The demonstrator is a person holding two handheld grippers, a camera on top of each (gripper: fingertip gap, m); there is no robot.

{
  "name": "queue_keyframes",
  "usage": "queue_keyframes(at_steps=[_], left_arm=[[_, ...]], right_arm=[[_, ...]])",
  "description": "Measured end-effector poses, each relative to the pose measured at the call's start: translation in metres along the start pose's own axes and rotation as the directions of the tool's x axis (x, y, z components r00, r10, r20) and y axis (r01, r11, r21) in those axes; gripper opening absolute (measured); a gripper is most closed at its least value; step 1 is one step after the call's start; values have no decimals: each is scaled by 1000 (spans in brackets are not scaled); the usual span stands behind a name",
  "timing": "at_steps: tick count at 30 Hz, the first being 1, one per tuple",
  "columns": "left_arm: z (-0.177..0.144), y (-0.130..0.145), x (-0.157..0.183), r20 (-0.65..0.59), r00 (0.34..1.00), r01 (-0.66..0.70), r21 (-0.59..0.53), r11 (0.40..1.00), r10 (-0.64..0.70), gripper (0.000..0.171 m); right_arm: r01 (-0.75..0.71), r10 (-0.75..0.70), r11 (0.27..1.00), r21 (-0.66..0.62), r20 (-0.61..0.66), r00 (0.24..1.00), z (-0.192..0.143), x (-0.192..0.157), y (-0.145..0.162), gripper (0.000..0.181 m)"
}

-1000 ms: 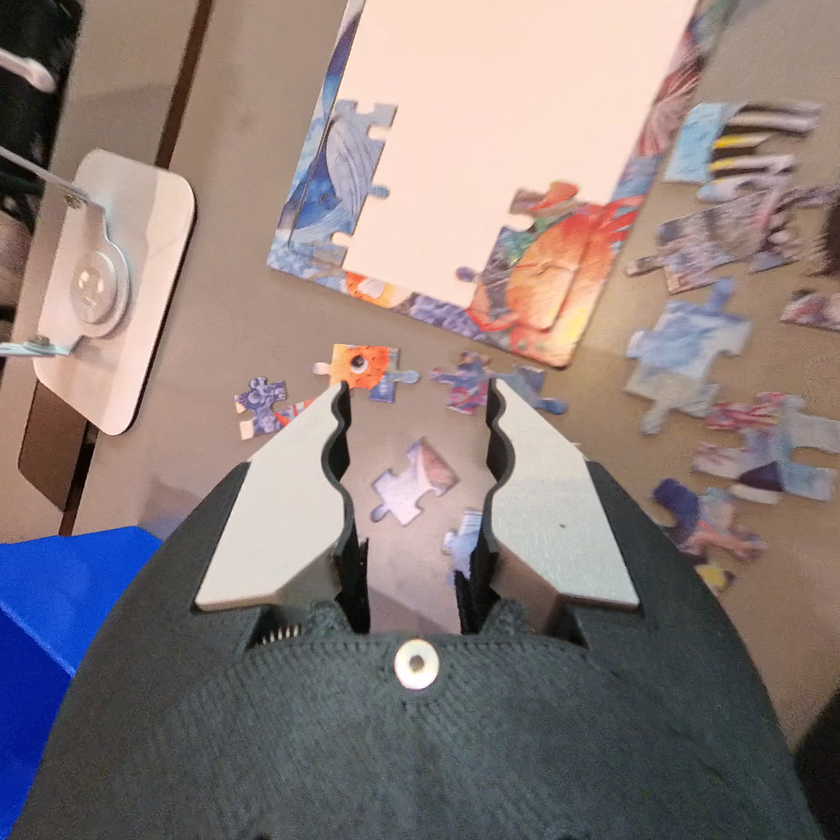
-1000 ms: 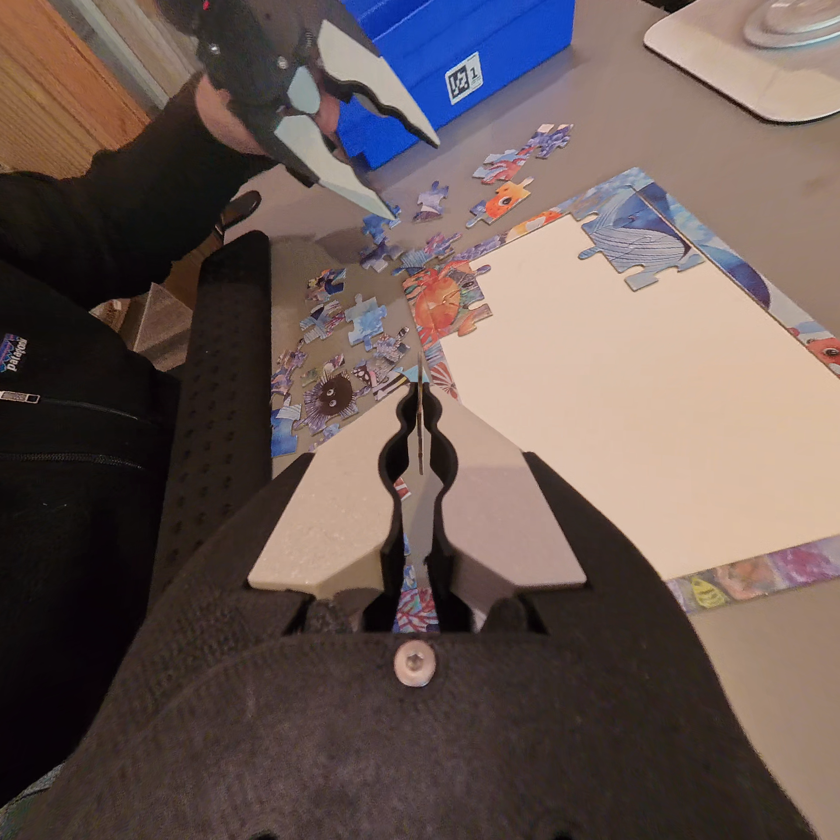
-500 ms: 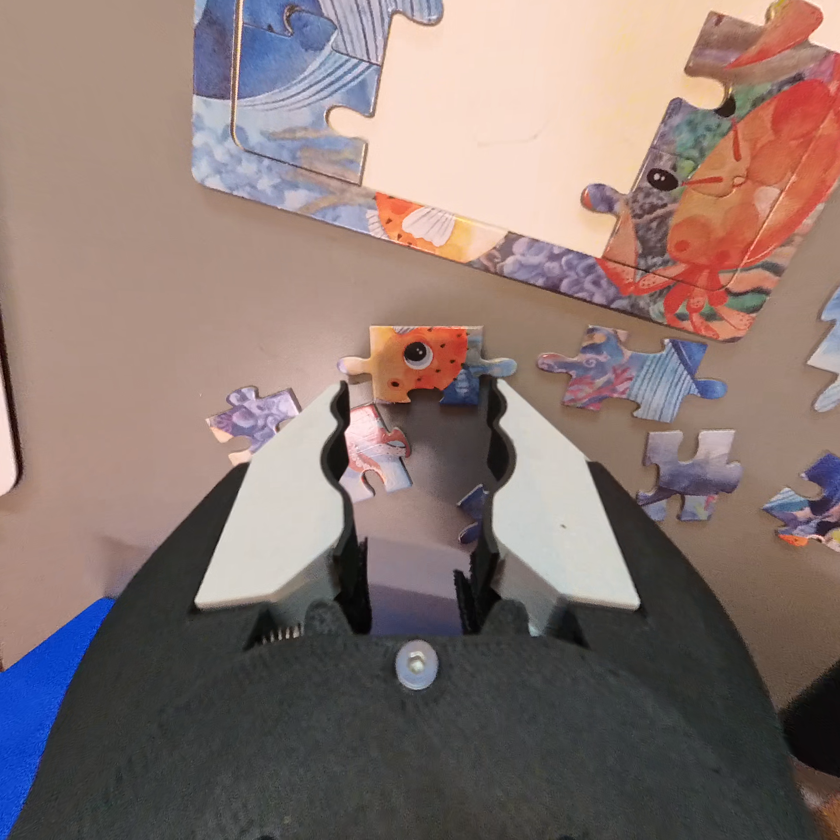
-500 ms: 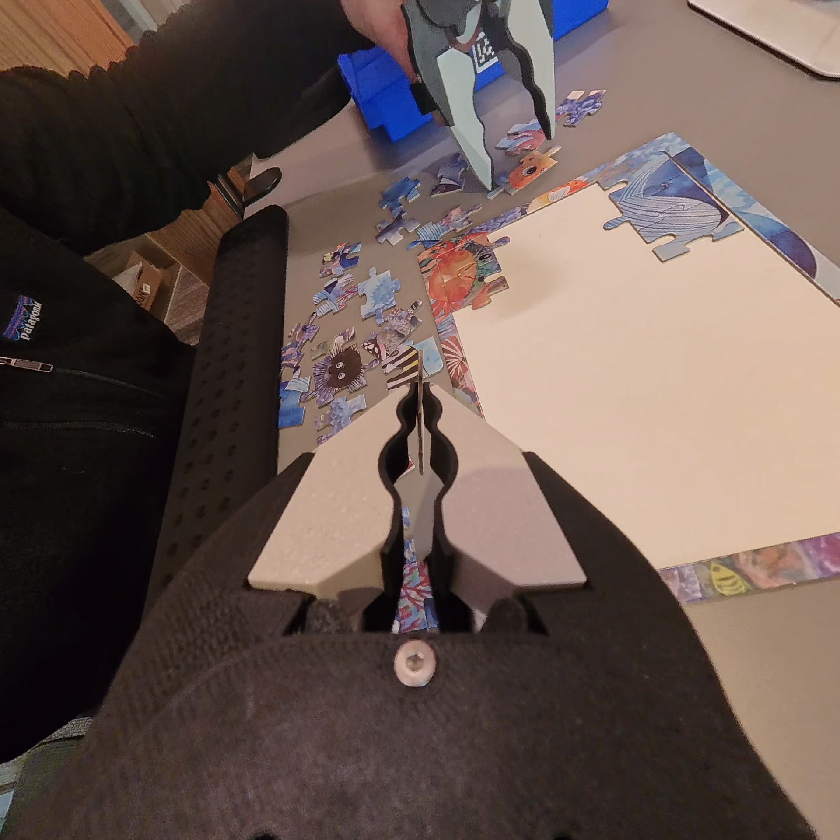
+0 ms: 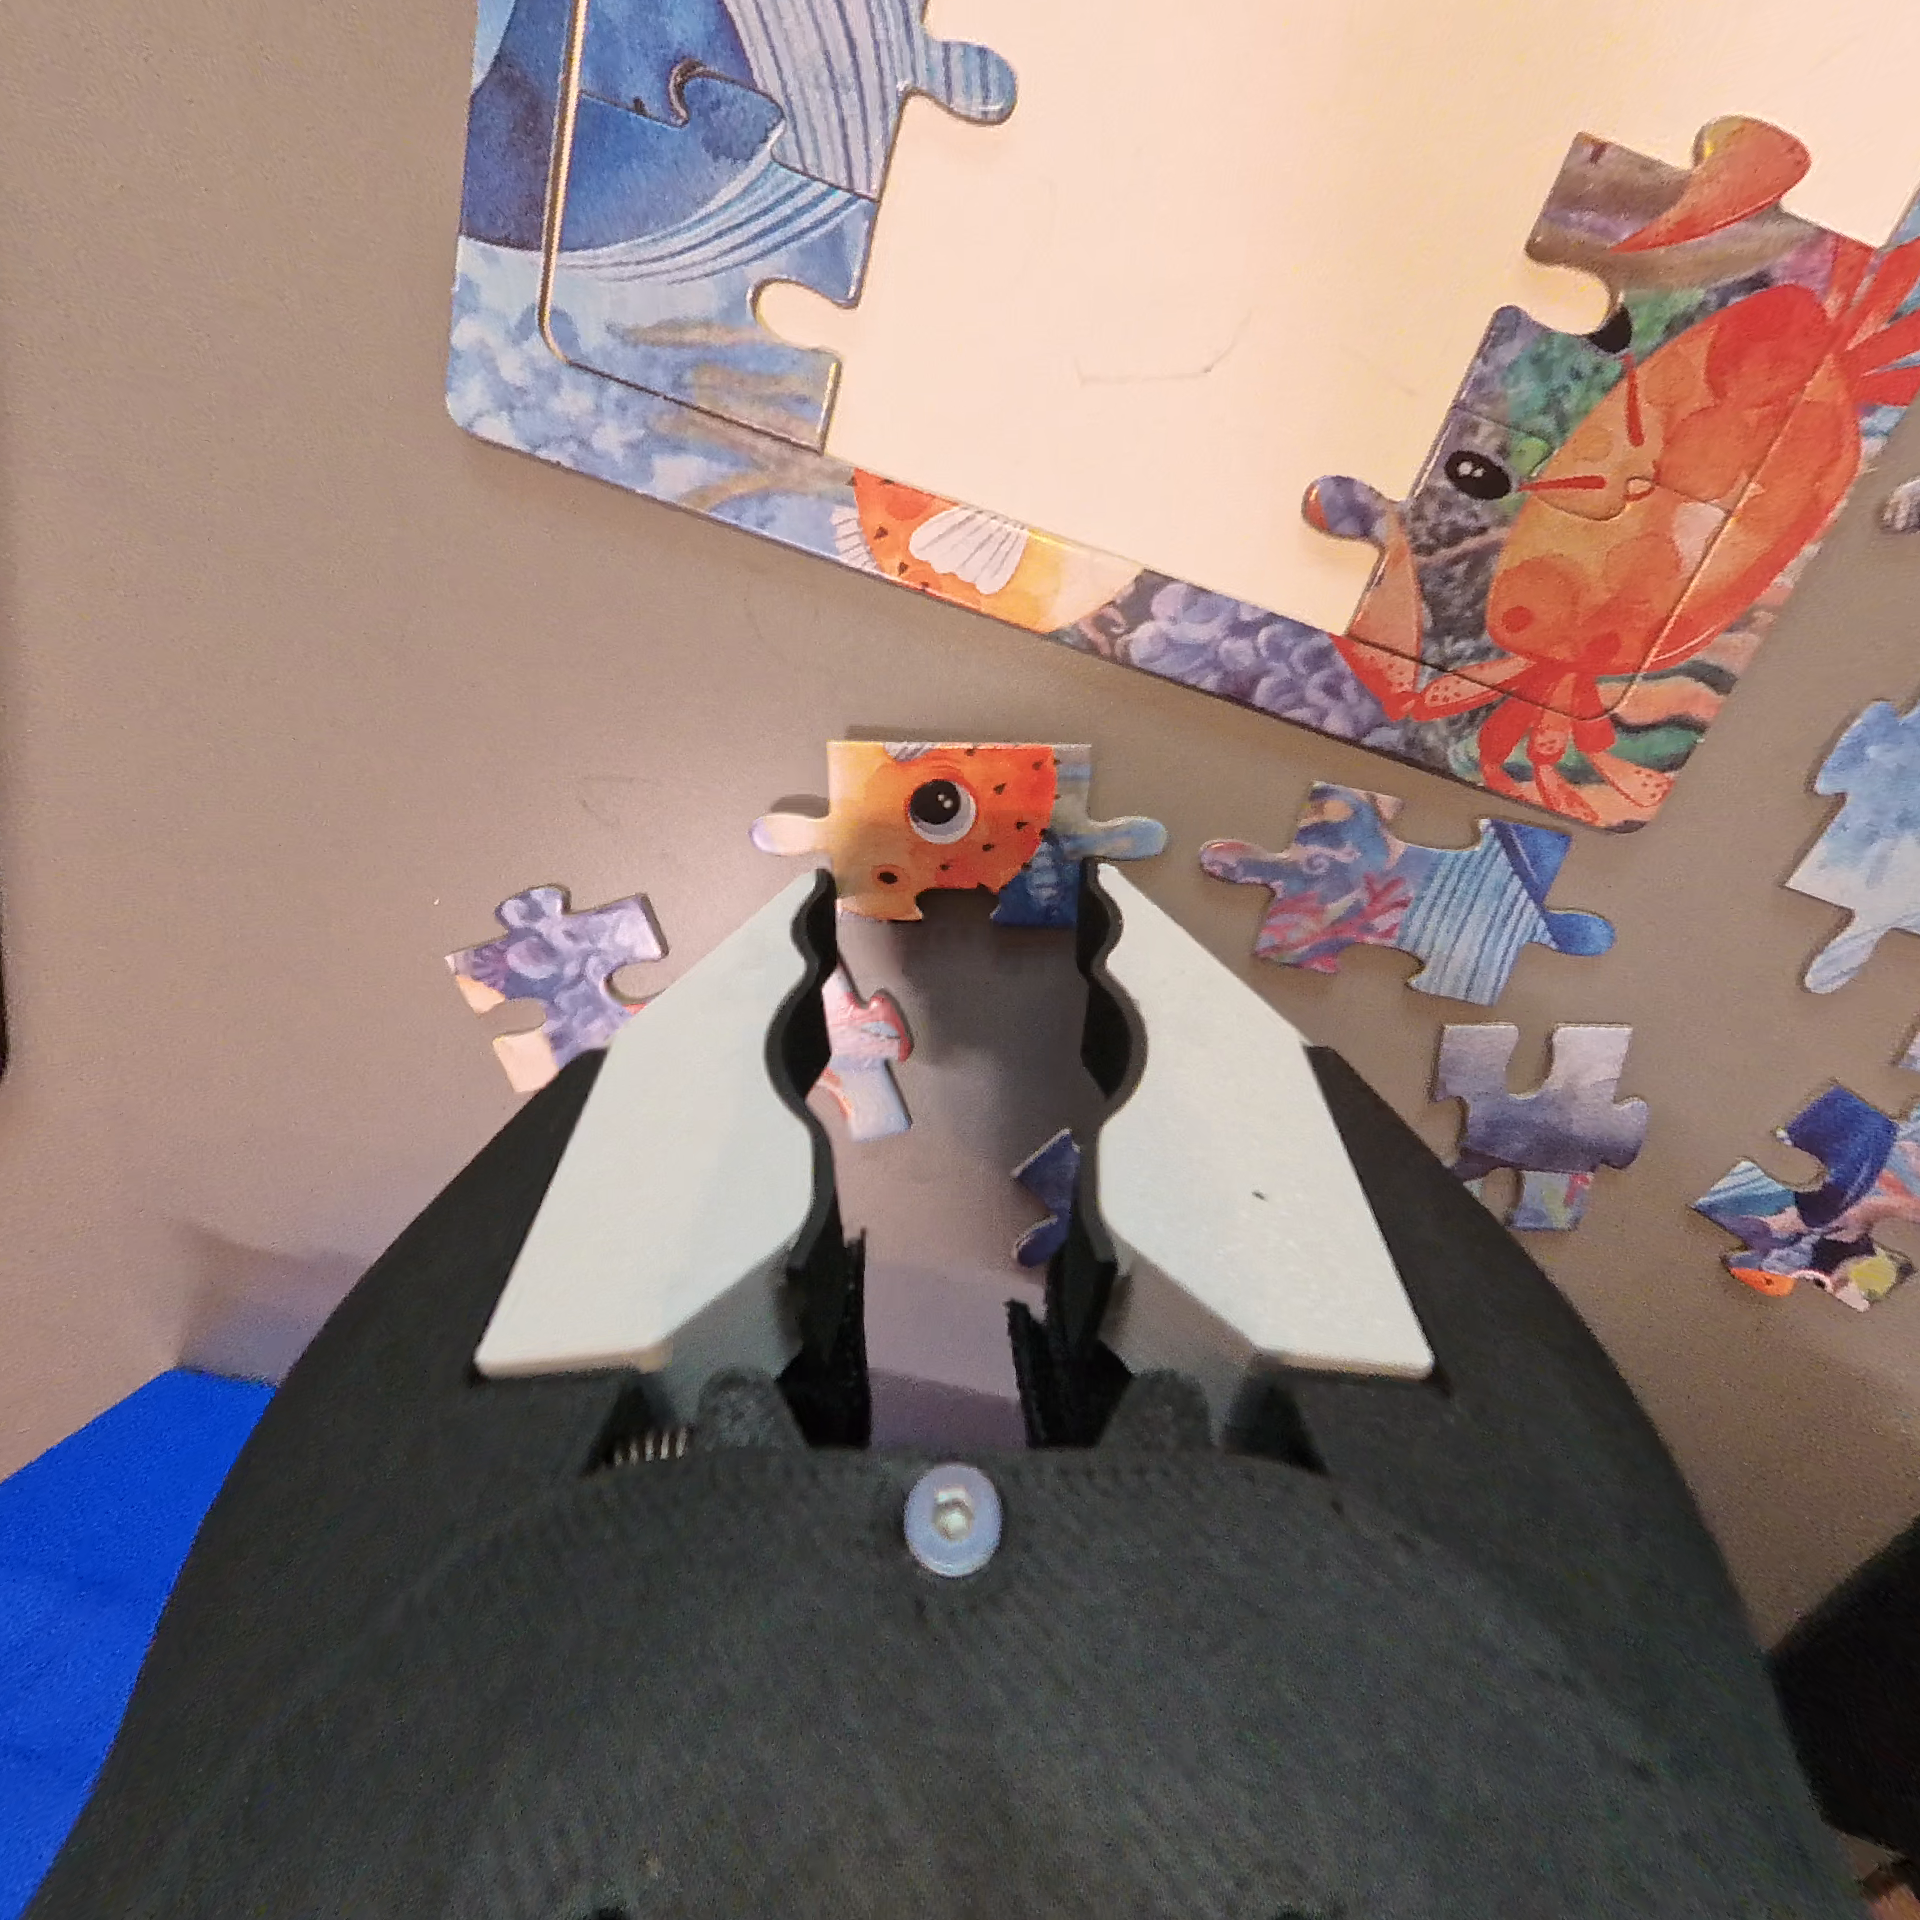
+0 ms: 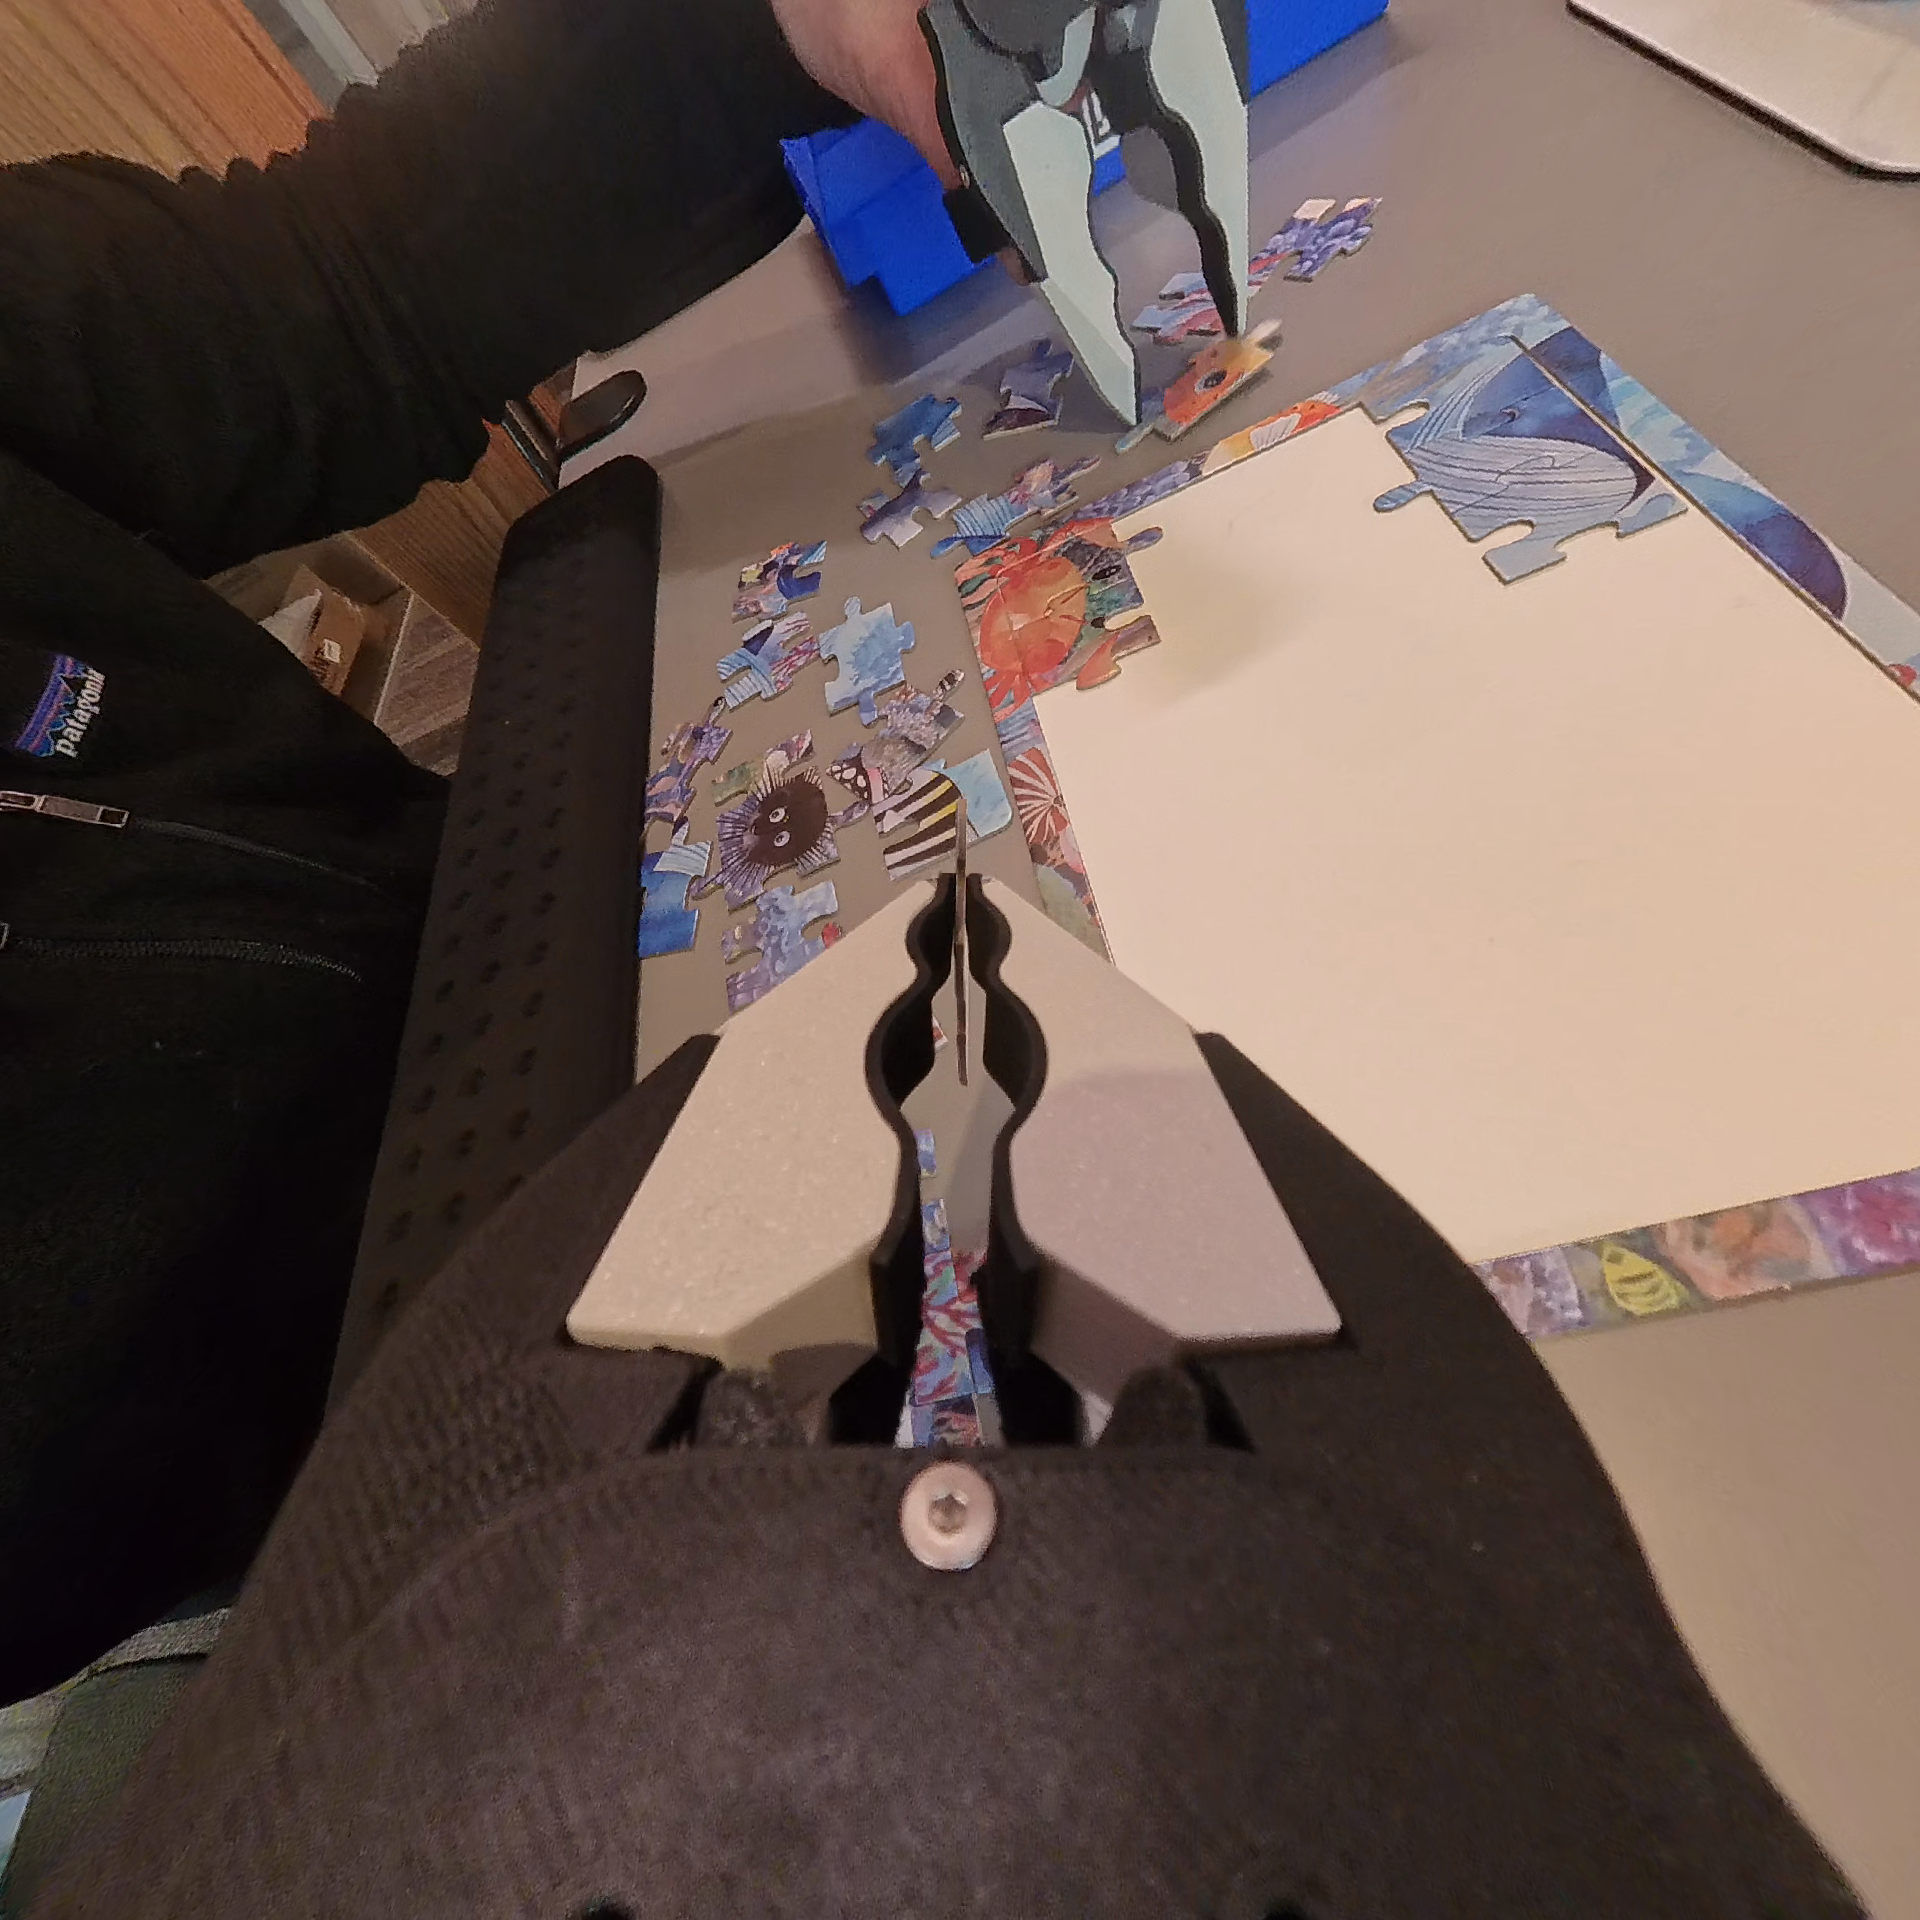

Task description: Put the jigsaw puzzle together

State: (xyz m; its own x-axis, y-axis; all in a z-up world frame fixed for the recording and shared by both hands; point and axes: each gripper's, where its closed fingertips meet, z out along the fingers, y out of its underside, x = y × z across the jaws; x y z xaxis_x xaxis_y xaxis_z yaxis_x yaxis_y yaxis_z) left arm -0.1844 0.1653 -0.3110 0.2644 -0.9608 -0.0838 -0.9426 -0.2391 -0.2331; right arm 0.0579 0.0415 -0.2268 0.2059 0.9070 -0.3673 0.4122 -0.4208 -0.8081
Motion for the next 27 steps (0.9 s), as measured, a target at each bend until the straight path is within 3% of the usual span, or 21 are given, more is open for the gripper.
queue_keyframes(at_steps=[4, 7, 13, 20, 23, 27], left_arm=[[-12, 2, -6, 96, 995, -25, -20, 999, 26, 45], [-27, -12, 1, 120, 992, -49, 23, 999, 46, 45], [-38, -78, 49, 71, 978, -201, 98, 975, 195, 45], [-17, -166, 83, 28, 943, -331, 160, 930, 331, 45], [-5, -191, 88, 7, 940, -338, 175, 925, 342, 45], [10, -204, 103, -54, 928, -354, 170, 919, 368, 45]], right_arm=[[2, -1, 999, -41, 12, 1000, 3, -1, 8, 0], [9, -8, 998, -61, 18, 1000, 4, -2, 12, 0], [38, -34, 996, -82, 45, 998, -10, -9, 17, 0], [4, -4, 1000, -2, 4, 1000, -41, 3, 13, 0], [-49, 49, 998, 27, -4, 999, -49, 12, 16, 0], [-96, 96, 995, 14, 4, 995, -46, 19, 22, 0]])
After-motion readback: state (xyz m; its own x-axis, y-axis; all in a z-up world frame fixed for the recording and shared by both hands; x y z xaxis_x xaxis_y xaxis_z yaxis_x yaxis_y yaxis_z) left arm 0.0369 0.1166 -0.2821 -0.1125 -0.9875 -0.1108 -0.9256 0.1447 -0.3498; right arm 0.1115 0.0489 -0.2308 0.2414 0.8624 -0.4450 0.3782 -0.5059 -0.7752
